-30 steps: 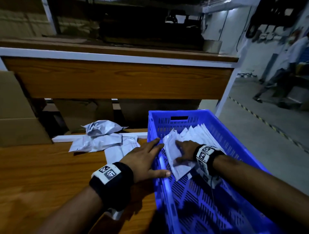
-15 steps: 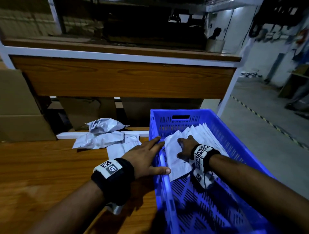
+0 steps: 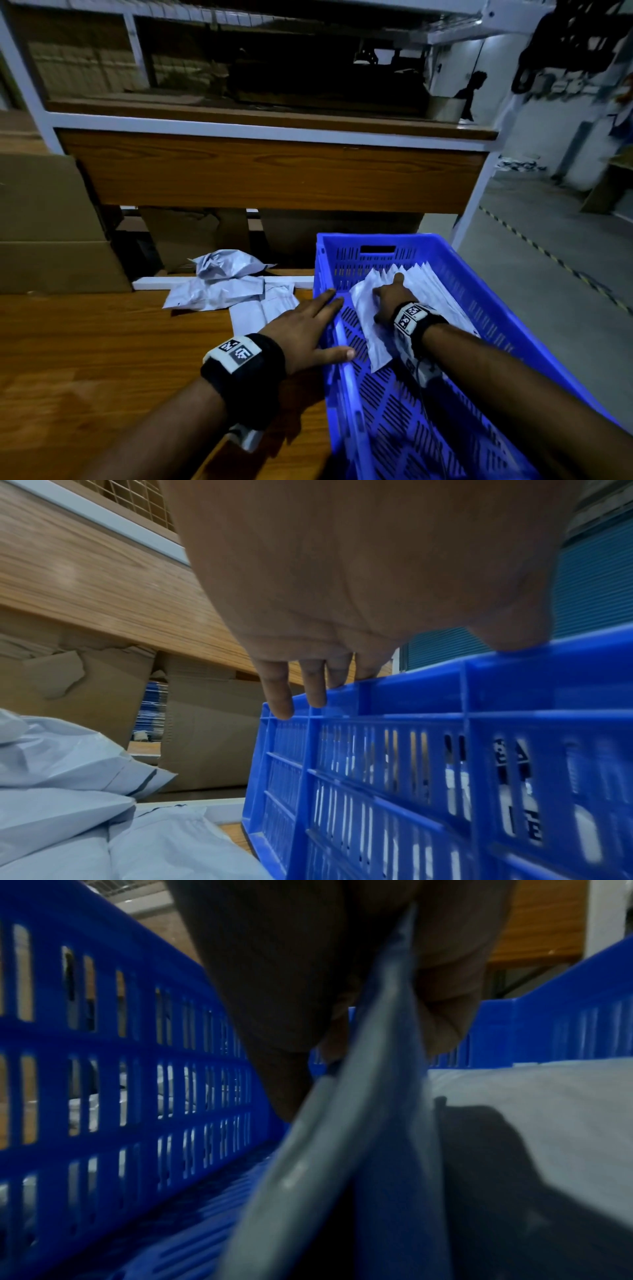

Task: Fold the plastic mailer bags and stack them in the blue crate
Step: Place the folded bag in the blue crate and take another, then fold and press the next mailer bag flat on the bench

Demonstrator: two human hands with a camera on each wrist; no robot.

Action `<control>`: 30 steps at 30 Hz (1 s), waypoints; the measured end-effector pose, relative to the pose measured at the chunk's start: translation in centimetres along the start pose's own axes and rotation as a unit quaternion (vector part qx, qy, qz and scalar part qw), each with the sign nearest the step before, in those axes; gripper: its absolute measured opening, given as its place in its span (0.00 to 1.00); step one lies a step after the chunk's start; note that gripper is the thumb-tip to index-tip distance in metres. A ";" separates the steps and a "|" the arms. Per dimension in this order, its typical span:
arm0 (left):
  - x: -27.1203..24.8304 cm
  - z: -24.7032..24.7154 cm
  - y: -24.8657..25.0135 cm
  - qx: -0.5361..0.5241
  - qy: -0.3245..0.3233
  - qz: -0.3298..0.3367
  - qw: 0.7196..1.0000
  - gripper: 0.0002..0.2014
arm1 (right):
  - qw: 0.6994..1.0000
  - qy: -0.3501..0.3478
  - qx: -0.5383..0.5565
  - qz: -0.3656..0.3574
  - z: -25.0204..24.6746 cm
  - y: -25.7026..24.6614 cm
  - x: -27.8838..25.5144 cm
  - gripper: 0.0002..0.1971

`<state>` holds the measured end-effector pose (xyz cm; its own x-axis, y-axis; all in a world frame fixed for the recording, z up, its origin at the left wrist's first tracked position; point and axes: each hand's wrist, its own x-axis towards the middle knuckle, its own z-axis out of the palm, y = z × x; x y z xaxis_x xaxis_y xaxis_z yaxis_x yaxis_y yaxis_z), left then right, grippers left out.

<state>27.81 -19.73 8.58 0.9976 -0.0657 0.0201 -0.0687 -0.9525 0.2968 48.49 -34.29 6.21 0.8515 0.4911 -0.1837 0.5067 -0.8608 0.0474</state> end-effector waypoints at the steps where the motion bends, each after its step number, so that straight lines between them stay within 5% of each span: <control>1: 0.0 0.2 -0.1 0.000 0.004 -0.001 1.000 0.49 | 1.000 0.008 0.003 0.005 0.1 -0.1 0.0 0.31; 8: -0.2 0.4 -0.1 0.006 0.012 -0.003 1.000 0.47 | 0.999 0.043 -0.026 -0.011 0.1 0.9 -2.2 0.32; 13: -1.9 2.2 -1.7 0.004 0.089 0.018 0.996 0.39 | 0.998 0.052 0.011 -0.045 -2.9 1.7 -6.1 0.28; 18: -3.3 7.4 -7.4 0.101 0.002 -0.177 0.979 0.45 | 0.986 0.120 0.071 -0.090 -5.4 2.0 -12.3 0.23; 22: -4.1 10.4 -10.0 0.064 -0.044 -0.275 0.958 0.32 | 0.972 0.171 0.115 -0.117 -6.8 0.7 -17.5 0.24; 30: -6.2 11.5 -9.9 0.087 -0.022 -0.219 0.971 0.33 | 0.960 0.228 0.062 -0.149 -9.9 -3.3 -24.9 0.24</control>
<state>22.29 -13.32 -5.42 0.9302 0.3491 -0.1134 0.3603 -0.9273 0.1013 27.00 -42.38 20.31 0.6561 0.7009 0.2796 0.7410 -0.6686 -0.0628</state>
